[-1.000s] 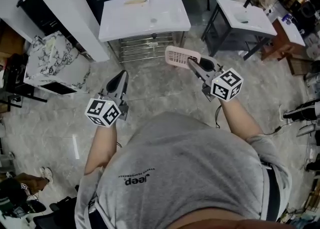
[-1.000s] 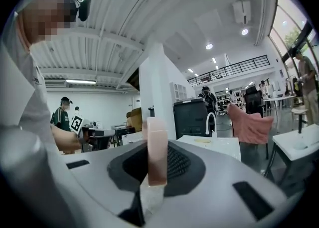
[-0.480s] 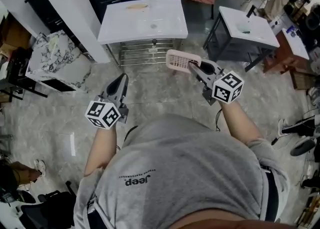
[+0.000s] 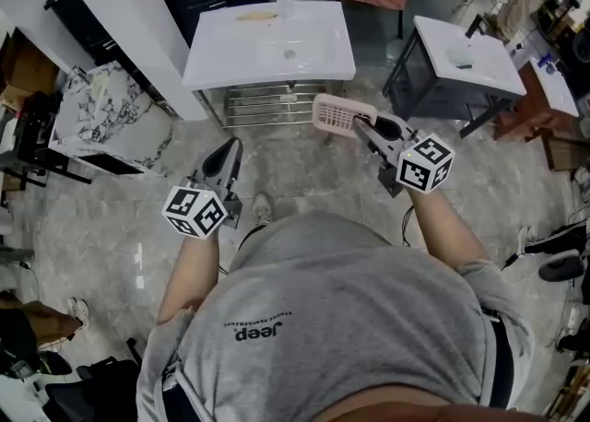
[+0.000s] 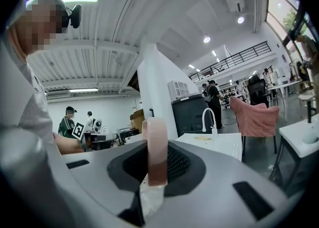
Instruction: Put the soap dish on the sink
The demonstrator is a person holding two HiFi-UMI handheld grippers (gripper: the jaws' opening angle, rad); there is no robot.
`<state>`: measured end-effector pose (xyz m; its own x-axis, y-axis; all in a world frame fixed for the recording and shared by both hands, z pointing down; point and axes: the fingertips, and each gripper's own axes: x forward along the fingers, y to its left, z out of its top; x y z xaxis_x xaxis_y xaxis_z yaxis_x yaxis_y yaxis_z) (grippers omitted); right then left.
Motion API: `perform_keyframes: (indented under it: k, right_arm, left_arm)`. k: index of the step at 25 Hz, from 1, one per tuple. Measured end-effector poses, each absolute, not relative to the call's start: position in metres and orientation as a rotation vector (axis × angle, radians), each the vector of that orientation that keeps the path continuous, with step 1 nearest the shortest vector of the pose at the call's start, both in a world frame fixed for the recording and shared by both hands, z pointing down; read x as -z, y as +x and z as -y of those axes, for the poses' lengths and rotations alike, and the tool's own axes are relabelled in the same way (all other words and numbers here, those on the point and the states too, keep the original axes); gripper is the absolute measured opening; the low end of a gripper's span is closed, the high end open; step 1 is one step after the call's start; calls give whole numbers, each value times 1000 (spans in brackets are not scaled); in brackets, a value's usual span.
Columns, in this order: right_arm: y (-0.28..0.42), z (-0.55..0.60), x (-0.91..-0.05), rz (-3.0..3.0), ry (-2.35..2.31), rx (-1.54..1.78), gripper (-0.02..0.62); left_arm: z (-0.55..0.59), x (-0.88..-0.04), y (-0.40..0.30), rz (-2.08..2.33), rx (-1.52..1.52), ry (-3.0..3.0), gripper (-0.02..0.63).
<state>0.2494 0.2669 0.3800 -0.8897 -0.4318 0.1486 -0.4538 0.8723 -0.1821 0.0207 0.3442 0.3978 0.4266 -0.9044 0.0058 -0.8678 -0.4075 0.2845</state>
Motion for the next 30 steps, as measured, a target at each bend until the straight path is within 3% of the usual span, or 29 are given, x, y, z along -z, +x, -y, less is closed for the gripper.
perform_keyframes:
  k: [18,30]
  right_arm:
    - [88,-30,-374,2858,981,-348,98]
    - [57,63,-392,2776,1035,-412,98]
  left_arm:
    - [-64,-372,-158,1283,226,2630,15]
    - [35,-399,-191,1182,193,2612,15]
